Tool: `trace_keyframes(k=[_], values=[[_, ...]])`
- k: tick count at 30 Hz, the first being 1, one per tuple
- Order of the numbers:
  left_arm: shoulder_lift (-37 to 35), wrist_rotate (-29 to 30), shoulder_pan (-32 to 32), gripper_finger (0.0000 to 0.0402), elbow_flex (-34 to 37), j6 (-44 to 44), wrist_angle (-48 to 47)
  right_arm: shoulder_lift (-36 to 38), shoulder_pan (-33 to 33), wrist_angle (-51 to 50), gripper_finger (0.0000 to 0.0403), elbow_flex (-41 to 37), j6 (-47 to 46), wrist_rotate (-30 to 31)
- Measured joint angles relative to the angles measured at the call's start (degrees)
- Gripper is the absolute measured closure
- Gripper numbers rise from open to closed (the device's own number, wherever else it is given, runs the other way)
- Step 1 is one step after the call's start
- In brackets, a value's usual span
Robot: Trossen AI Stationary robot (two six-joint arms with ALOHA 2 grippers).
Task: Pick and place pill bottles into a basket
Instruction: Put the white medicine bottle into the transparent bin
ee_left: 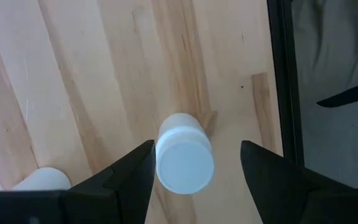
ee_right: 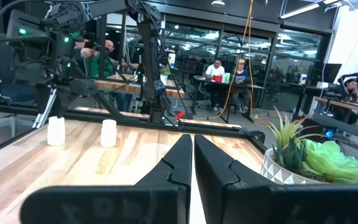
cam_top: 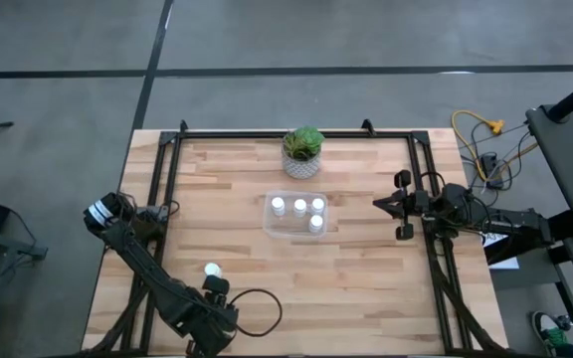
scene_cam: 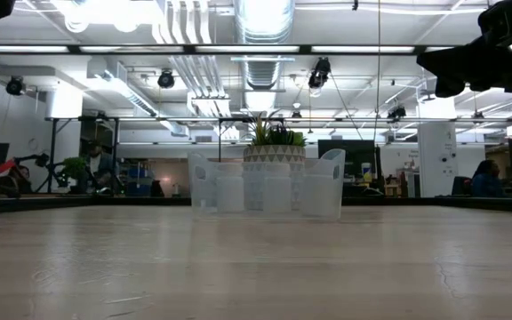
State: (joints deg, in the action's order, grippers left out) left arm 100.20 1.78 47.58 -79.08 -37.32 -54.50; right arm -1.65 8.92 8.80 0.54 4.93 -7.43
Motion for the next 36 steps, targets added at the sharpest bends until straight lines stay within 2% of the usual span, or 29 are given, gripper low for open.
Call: trace_keyframes(k=[14,27,36], values=[[-0.04,0.02,0.10,0.0184,4.80,-2.83,0.08,0.00,0.01,0.00,0.0394,0.00,0.00,0.00],[-0.07,-0.04,0.10,0.0184,7.75,-2.82,4.58,0.00,0.00,0.02,0.0394,0.00,0.00,0.00],[-0.07,-0.04,0.06,0.0184,7.83,-2.82,4.92,0.00,0.01,0.02,0.0394,0.02,0.00,-0.01]])
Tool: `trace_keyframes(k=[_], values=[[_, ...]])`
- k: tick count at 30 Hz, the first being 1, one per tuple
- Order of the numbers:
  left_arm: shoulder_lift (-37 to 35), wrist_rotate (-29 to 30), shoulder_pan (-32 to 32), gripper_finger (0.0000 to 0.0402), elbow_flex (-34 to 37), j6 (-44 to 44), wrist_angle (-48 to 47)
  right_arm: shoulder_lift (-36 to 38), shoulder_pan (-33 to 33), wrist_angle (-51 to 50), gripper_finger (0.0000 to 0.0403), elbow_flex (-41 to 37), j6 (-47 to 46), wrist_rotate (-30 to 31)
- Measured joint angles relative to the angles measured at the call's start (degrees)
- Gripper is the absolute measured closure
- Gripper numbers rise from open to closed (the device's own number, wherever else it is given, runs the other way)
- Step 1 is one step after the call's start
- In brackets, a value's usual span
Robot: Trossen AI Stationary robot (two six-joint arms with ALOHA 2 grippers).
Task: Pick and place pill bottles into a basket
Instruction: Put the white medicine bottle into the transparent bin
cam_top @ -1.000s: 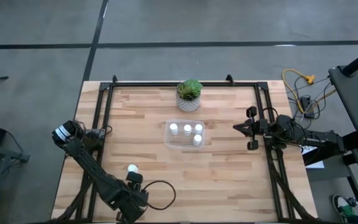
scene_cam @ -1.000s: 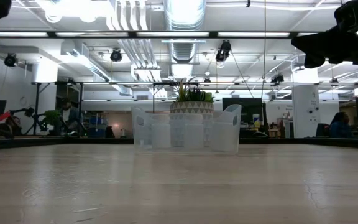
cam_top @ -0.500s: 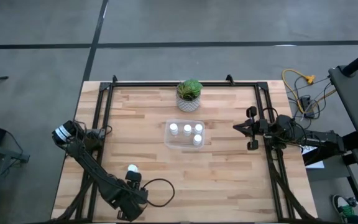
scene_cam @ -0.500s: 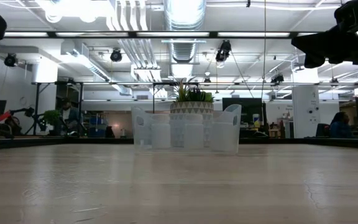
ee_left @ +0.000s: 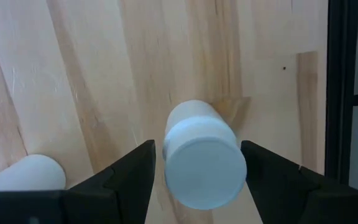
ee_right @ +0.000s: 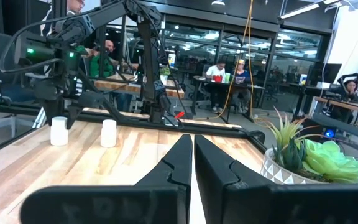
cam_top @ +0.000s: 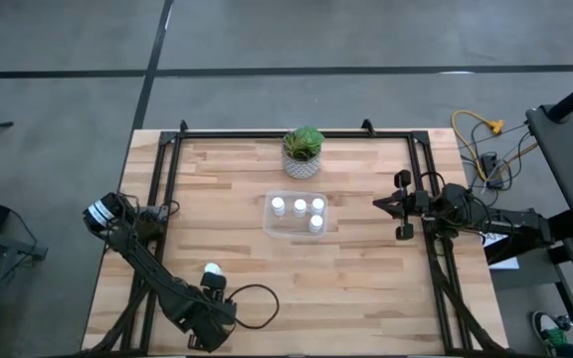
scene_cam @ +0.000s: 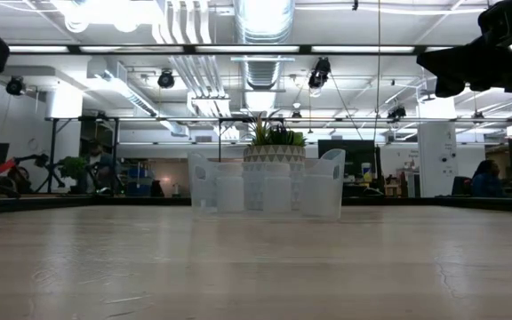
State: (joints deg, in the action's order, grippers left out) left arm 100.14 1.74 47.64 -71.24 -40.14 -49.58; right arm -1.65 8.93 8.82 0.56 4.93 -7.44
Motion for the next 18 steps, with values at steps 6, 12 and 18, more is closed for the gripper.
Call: trace_keyframes(k=[6,12,18], values=[[0.00,0.11,0.00,0.0184,0.39,0.00,1.11,0.00,0.00,0.00,0.0394,0.00,0.00,0.02],[0.00,0.45,0.00,0.0184,0.39,0.06,1.15,0.00,-0.02,-0.01,0.0394,0.00,0.00,0.00],[0.00,0.59,0.00,0.0185,0.39,0.28,1.14,0.00,-0.01,0.00,0.0394,0.00,0.00,0.02]])
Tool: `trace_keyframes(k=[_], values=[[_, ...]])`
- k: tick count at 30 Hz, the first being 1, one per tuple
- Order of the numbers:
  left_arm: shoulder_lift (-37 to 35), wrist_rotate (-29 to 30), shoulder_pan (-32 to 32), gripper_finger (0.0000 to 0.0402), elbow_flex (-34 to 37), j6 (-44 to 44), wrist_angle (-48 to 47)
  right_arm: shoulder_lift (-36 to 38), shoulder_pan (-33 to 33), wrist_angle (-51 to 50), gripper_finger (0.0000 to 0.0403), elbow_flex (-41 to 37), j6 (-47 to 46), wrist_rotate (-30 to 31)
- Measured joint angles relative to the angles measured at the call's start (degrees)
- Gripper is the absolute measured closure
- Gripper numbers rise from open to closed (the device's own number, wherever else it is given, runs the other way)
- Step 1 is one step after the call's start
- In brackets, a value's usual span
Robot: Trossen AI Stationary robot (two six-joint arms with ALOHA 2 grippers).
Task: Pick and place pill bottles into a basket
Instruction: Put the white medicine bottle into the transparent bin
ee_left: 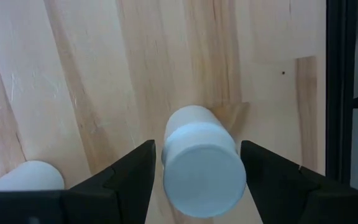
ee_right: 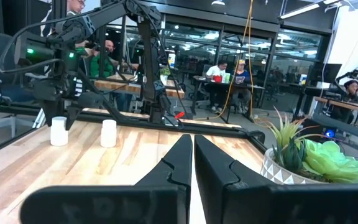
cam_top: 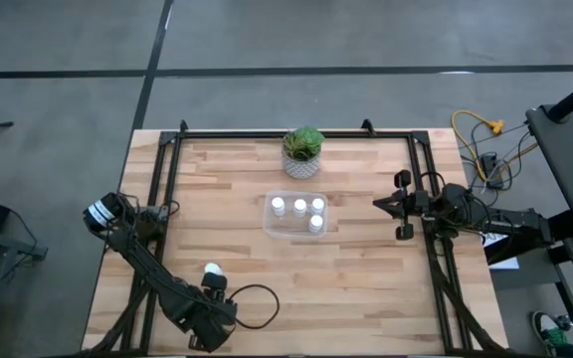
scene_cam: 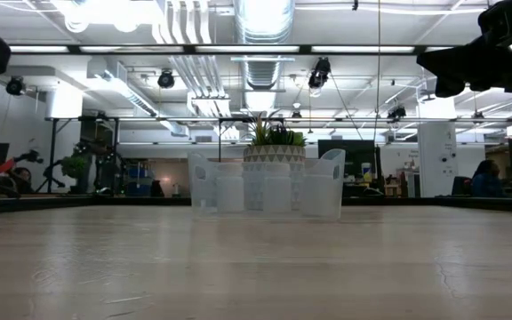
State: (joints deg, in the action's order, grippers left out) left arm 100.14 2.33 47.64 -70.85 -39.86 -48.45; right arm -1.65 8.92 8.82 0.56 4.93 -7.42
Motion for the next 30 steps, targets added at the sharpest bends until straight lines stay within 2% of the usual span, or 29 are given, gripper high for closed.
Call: trace_keyframes(k=[10,13,18,30], values=[[0.00,1.20,0.00,0.0188,0.00,0.07,0.21,0.00,-0.01,0.00,0.0394,0.00,0.00,-0.02],[0.00,1.18,0.00,0.0206,0.00,0.07,0.22,0.00,0.01,0.00,0.0394,0.00,0.00,-0.02],[-0.15,1.33,0.00,0.0259,-0.04,0.15,0.43,0.00,0.00,-0.01,0.0394,0.00,0.00,-0.02],[-0.15,1.20,-0.02,0.0258,-0.04,3.00,0.28,0.00,0.00,0.00,0.0394,0.00,0.00,-0.01]])
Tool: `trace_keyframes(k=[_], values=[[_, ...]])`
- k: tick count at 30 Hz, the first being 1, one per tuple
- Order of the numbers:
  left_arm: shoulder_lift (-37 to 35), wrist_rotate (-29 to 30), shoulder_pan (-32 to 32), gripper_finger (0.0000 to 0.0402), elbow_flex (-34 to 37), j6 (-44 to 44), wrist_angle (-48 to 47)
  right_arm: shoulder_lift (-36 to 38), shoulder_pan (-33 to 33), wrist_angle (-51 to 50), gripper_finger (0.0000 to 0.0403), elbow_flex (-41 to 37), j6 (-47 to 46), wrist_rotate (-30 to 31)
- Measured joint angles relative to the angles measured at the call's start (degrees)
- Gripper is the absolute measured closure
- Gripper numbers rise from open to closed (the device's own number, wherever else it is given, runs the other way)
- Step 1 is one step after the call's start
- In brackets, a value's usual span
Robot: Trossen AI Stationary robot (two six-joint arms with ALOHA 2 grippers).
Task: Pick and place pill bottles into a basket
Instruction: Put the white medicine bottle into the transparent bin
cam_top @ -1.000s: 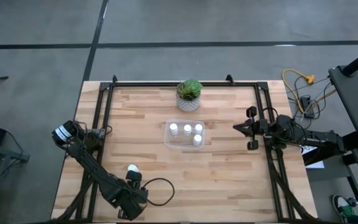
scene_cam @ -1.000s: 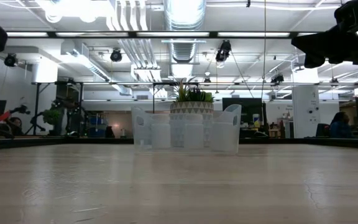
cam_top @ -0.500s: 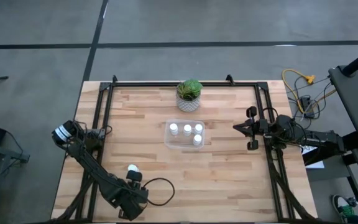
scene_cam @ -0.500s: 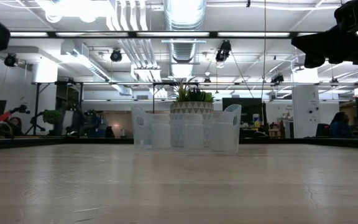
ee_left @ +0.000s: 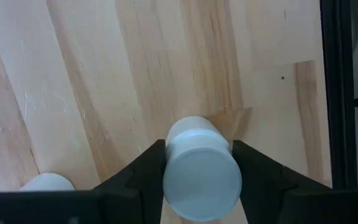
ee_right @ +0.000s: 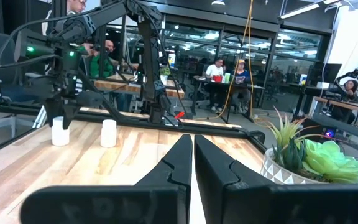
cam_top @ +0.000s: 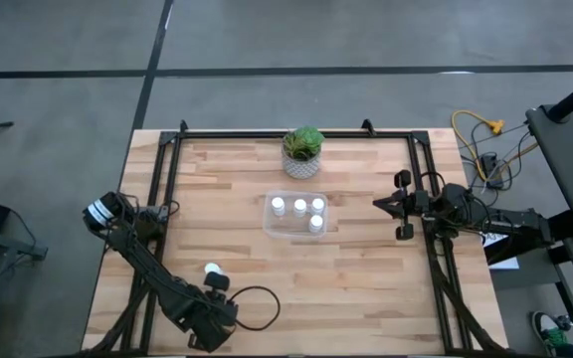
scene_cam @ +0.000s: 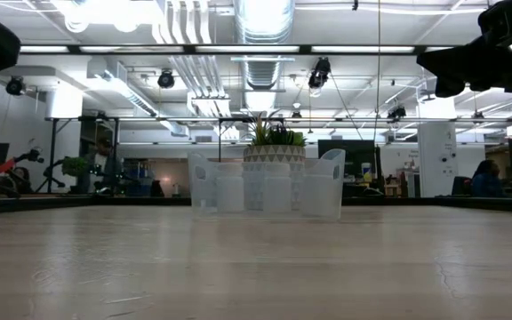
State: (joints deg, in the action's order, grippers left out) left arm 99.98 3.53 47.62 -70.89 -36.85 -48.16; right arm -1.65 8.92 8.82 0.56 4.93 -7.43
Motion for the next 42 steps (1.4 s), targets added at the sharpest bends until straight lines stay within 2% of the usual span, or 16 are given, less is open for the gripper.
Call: trace_keyframes(k=[6,15,29,42], values=[[-0.07,1.34,-2.10,0.0256,-0.31,7.92,-0.48,0.00,0.01,-0.02,0.0394,0.00,0.00,-0.01],[-1.03,3.63,-11.20,0.0254,-1.00,21.84,-0.63,0.00,0.01,0.00,0.0394,0.00,0.00,0.01],[-0.92,3.60,-25.35,0.0253,-11.93,44.75,-1.92,0.00,-0.01,0.00,0.0394,0.00,0.00,0.00],[-0.21,3.56,-36.49,0.0259,-20.29,54.28,-5.53,0.00,0.00,-0.02,0.0394,0.00,0.00,-0.01]])
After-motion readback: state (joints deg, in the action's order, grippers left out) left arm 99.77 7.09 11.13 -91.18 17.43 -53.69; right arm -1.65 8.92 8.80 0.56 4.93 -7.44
